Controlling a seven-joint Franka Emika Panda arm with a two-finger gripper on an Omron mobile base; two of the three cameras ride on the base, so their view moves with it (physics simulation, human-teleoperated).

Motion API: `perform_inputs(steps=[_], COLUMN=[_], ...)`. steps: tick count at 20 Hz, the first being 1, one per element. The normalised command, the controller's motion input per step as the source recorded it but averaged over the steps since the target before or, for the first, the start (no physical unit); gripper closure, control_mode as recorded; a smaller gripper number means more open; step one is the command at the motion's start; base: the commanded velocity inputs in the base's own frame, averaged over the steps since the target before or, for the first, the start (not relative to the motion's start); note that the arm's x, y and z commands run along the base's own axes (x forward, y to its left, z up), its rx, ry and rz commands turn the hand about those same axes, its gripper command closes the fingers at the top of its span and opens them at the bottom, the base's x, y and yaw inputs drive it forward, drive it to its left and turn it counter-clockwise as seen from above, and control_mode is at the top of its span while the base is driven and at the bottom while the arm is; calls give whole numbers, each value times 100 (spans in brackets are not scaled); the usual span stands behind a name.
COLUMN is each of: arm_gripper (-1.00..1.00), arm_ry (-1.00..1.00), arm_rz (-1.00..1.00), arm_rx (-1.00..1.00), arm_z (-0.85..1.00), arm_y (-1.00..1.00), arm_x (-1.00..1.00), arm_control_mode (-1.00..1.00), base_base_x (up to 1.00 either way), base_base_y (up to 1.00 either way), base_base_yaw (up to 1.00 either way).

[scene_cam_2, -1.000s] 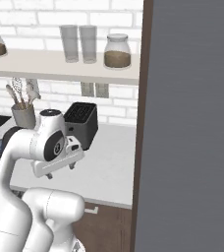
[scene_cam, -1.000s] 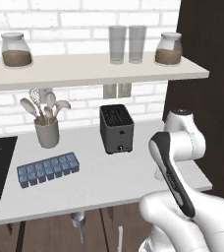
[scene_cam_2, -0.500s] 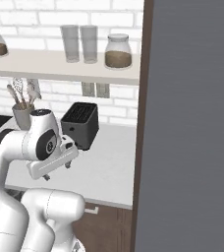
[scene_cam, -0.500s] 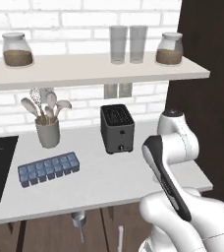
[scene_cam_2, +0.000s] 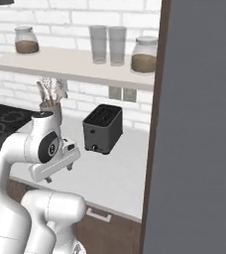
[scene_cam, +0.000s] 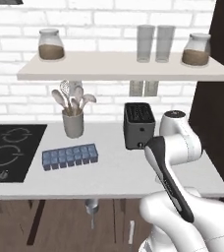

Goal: Pick the measuring cup from the drawer and place it on the counter.

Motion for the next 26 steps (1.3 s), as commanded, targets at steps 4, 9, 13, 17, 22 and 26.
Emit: perform_inputs(steps=[4,9,13,17,22,26], arm_gripper=[-100,-100,-100,-100,-100,-100], arm_ry=[0,0,0,0,0,0], arm_rz=[0,0,0,0,0,0], arm_rx=[0,0,0,0,0,0], arm_z=[0,0,0,0,0,0], arm_y=[0,0,0,0,0,0], arm_x=[0,0,0,0,0,0], arm_control_mode=[100,100,100,100,100,100], base_base_x=[-28,-33,-13,0,1,1], base_base_y=[-23,-54,-27,5,14,3], base_base_yaw=[45,34,28,18,13,9])
